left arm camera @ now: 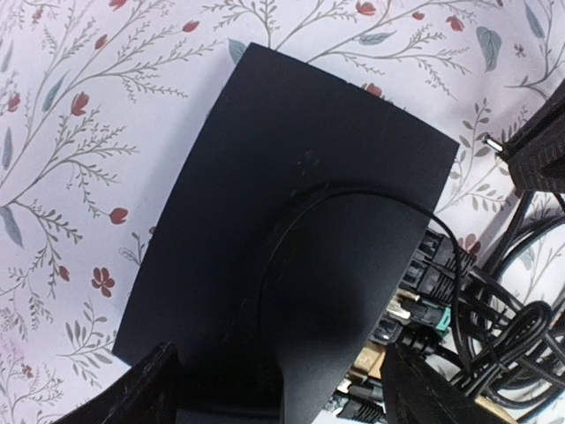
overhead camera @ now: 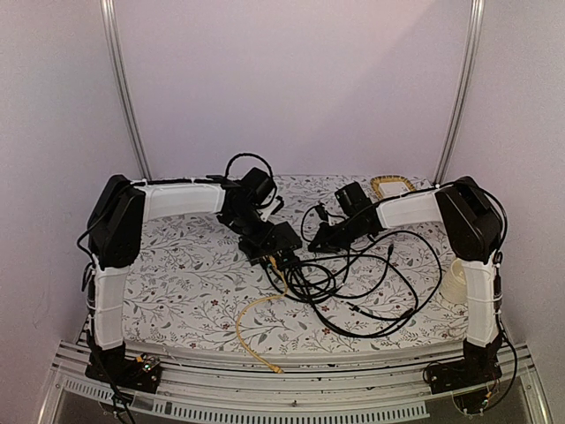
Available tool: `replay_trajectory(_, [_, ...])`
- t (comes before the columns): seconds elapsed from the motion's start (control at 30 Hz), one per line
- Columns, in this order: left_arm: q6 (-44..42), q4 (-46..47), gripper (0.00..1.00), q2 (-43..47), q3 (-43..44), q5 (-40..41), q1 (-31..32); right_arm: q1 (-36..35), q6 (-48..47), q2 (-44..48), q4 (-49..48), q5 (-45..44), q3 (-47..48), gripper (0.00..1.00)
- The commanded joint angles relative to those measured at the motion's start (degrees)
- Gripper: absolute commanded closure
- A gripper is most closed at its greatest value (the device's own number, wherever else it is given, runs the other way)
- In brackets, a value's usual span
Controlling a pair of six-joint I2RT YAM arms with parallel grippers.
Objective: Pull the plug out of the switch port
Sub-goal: Pick up the connector from the center of the board.
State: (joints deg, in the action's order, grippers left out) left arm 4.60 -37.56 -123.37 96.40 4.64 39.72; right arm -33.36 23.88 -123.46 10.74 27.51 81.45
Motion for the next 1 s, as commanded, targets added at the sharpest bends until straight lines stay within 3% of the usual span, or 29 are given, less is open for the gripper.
replay_trajectory(0.0, [1.63,-0.5,0.19,4.36,-2.67,-0.39,-1.39,-0.21,-0.74,1.65,0.06,-0.45,0.16,0.93])
replay_trajectory(0.63, [3.64,1.92,0.2,6.52,-9.83,1.35,-2.26,-1.27,-0.15,1.49,-0.77,-0.35,-0.39,0.93])
replay_trajectory(0.8, [3.58,2.19,0.27,6.83,-10.09,1.99,-2.37,-1.26,-0.44,1.25,-0.79,-0.37,-0.23,0.95])
replay_trajectory(0.97, [3.6,2.4,0.42,7.07,-10.4,1.82,-2.39,-1.26,-0.62,1.06,-0.64,-0.32,0.15,0.96])
